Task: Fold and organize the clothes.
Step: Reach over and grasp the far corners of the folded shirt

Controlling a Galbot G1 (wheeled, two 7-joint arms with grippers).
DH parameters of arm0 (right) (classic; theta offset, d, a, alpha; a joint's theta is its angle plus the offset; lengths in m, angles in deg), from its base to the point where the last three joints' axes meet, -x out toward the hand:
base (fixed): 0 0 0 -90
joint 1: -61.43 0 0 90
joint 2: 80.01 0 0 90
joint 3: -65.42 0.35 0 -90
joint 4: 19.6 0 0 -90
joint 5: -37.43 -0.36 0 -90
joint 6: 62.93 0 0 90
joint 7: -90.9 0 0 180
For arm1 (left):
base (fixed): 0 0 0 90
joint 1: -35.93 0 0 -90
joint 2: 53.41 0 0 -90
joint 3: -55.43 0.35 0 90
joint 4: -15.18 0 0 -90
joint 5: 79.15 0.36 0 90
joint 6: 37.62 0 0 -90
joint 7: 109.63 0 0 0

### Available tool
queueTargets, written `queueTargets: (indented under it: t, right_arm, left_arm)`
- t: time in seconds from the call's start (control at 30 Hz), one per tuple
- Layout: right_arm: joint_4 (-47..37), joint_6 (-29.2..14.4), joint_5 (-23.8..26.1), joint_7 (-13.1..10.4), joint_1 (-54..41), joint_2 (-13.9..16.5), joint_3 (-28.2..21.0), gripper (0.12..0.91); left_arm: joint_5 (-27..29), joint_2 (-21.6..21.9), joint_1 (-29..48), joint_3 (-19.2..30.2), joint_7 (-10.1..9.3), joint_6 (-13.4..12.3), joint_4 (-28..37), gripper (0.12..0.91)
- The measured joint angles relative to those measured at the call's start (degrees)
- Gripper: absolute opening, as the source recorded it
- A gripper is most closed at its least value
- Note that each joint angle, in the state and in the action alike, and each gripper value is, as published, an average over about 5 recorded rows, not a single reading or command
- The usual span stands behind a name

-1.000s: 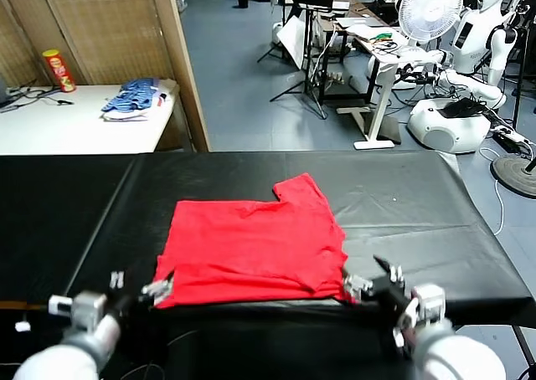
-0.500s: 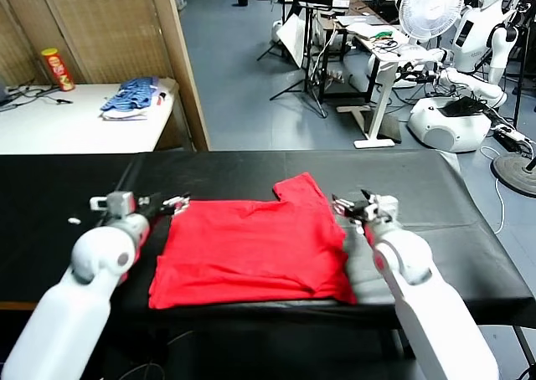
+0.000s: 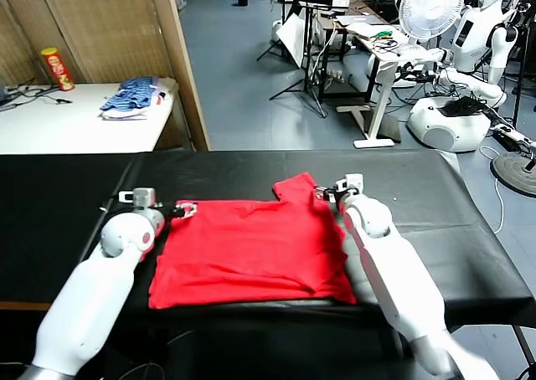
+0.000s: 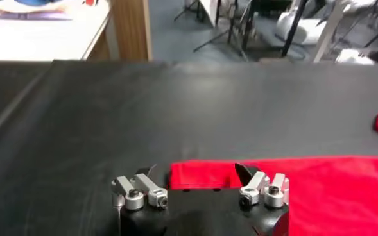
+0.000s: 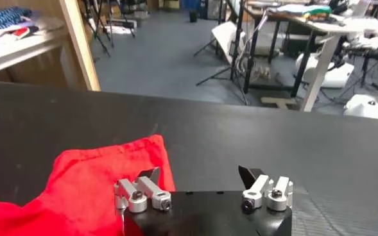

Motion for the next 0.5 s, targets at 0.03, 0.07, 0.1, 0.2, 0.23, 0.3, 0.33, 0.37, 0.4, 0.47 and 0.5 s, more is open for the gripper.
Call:
queueTargets:
  t: [0.03,0.07,0.1,0.2,0.23,0.3,0.33,0.37,0.4,0.47,0.5]
  right_arm:
    - [-0.3,0.0,0.1,0.2,-0.1,-0.2,0.0,0.691]
    - [-0.6,0.0,0.1,0.4,-0.1,-0.4,0.0,0.638]
    - [-0.8,-0.1,0.1,0.5,-0.2,-0.6,0.0,0.597]
    - [-1.1,-0.1,-0.1,0.8,-0.2,-1.0,0.0,0.435]
    - [-1.1,-0.2,-0.2,0.9,-0.2,-1.1,0.0,0.385]
    - [-1.2,-0.5,-0.3,0.8,-0.1,-1.2,0.1,0.269]
    - [-1.2,-0.9,-0.4,0.8,0.0,-1.3,0.1,0.225]
    - [-1.2,-1.4,-0.3,0.7,0.1,-1.4,0.2,0.179]
    - [-1.1,-2.1,-0.3,0.6,0.3,-1.4,0.3,0.149]
    - [-0.6,-3.9,-0.2,0.4,0.8,-1.3,0.5,0.124]
    - [-0.2,-5.0,-0.2,0.5,1.2,-1.2,0.7,0.122]
  left_arm:
    - [0.0,0.0,0.1,0.0,0.02,0.0,0.3,0.577]
    - [0.0,-0.1,0.1,-0.1,0.07,-0.1,0.6,0.527]
    - [0.0,-0.1,0.1,-0.1,0.18,-0.1,0.8,0.477]
    - [0.0,-0.2,-0.2,-0.4,0.9,-0.1,1.1,0.31]
    - [-0.1,-0.2,-0.3,-0.5,1.22,-0.1,1.0,0.245]
    - [-0.3,-0.1,-0.6,-0.7,1.79,-0.1,0.8,0.171]
    - [-0.5,-0.1,-0.7,-0.8,1.98,-0.1,0.5,0.143]
    - [-0.7,-0.1,-0.8,-0.9,2.05,-0.2,0.3,0.13]
    - [-1.0,-0.1,-0.9,-1.0,1.99,-0.3,0.0,0.131]
    - [-1.2,-0.2,-1.0,-1.1,1.63,-0.7,-0.5,0.128]
    - [-1.3,-0.3,-1.0,-1.2,1.39,-0.9,-0.7,0.127]
